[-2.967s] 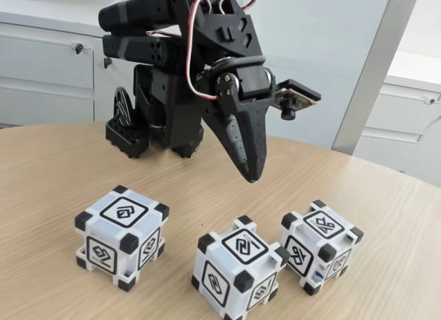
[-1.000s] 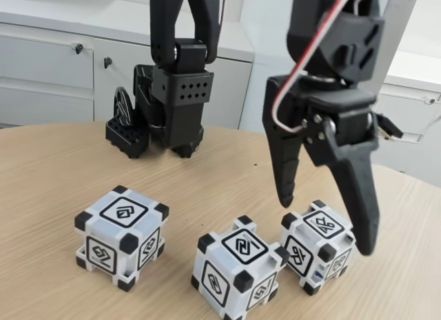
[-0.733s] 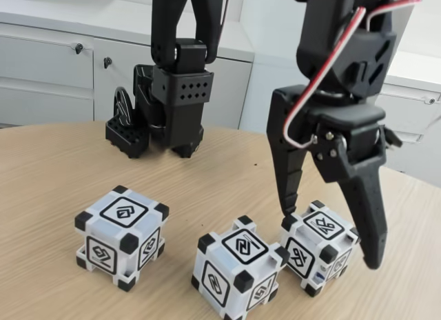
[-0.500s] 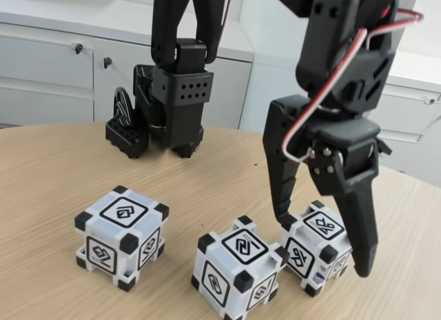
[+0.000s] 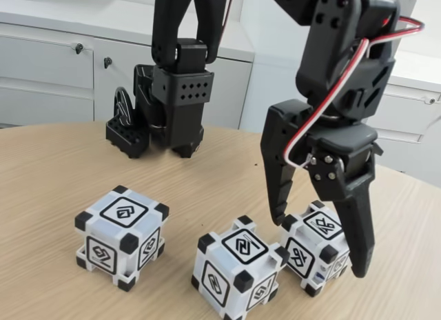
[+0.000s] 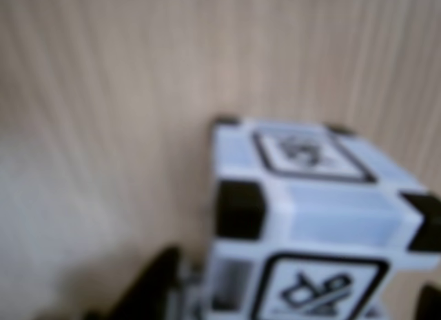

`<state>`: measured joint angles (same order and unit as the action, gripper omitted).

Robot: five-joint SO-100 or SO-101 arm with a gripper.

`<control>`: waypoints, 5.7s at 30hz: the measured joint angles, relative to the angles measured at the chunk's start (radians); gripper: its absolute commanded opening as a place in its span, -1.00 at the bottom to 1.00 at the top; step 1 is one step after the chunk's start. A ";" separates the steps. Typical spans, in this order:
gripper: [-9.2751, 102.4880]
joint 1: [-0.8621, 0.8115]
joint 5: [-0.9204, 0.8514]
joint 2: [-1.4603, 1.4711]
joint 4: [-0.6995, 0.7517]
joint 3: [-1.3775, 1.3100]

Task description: Stack cubes from left to right.

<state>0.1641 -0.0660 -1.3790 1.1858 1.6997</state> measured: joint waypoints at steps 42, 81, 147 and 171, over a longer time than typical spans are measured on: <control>-0.45 0.077 -0.055 0.115 0.003 -0.117; -0.50 0.075 0.080 -0.216 0.006 -0.123; -0.51 -0.629 -0.020 -0.558 0.189 0.104; -0.52 -0.672 -0.095 -0.531 0.308 0.109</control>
<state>-0.5077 -0.1611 -1.9098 1.4941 1.8086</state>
